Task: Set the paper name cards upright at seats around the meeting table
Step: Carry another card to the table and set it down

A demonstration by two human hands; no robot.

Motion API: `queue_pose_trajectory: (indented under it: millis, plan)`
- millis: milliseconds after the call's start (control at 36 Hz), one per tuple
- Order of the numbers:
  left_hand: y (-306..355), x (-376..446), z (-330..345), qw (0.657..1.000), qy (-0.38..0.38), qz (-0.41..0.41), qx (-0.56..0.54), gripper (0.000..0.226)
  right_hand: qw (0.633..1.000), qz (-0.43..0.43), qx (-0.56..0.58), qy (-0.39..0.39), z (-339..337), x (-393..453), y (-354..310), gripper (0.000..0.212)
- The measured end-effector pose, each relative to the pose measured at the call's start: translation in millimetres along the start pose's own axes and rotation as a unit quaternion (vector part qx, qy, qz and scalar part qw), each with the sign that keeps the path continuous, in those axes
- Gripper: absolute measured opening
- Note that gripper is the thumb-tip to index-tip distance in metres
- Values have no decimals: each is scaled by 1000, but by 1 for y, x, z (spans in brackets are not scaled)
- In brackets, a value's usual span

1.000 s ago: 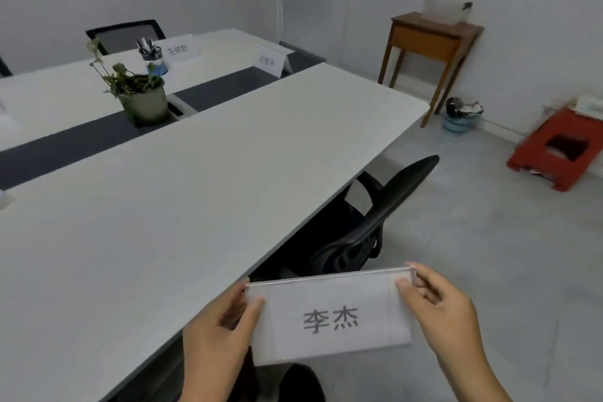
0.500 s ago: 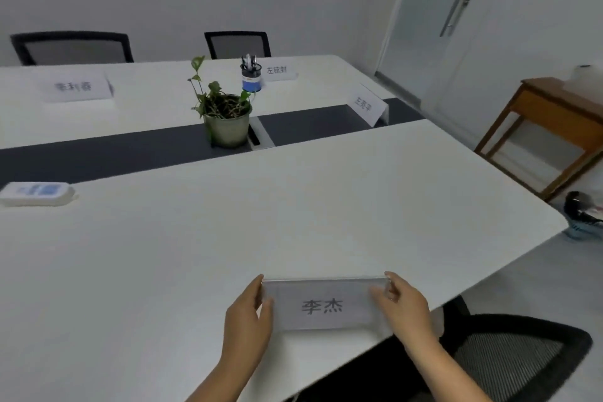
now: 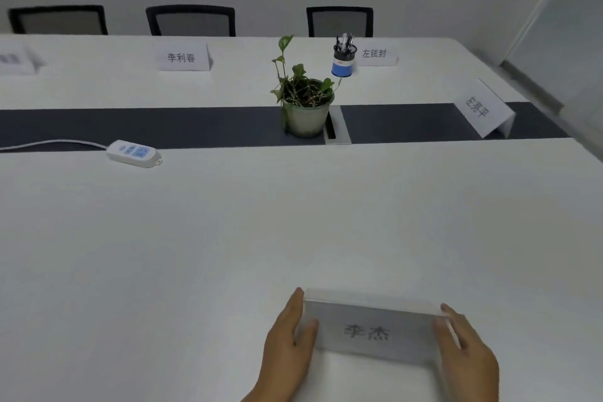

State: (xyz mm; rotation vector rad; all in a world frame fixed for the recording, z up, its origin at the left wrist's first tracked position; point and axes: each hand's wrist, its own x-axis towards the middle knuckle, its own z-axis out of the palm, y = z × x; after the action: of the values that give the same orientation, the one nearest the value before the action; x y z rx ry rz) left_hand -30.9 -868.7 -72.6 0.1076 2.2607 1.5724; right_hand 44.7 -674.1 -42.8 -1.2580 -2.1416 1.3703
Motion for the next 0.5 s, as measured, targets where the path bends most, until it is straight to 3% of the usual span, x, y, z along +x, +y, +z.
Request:
queue_pose_trajectory:
  millis: [56, 167, 222, 333, 500]
  plan:
    - [6, -5, -6, 999, 12, 6, -45, 54, 998, -47, 19, 25, 1, -9, -16, 27]
    - [19, -20, -43, 982, 27, 16, -187, 61, 993, -106, 59, 4, 10, -30, -59, 28]
    - [21, -25, -70, 970, 62, 29, -231, 62, 984, -163, 70, -18, 26, -39, -78, 57]
    - [10, -16, -139, 958, 162, 42, -232, 58, 967, -215, 87, -110, 96, -57, -108, 44]
    - [-41, 29, -246, 955, 248, -9, -163, 53, 959, -187, 58, -208, 230, -91, -122, 39]
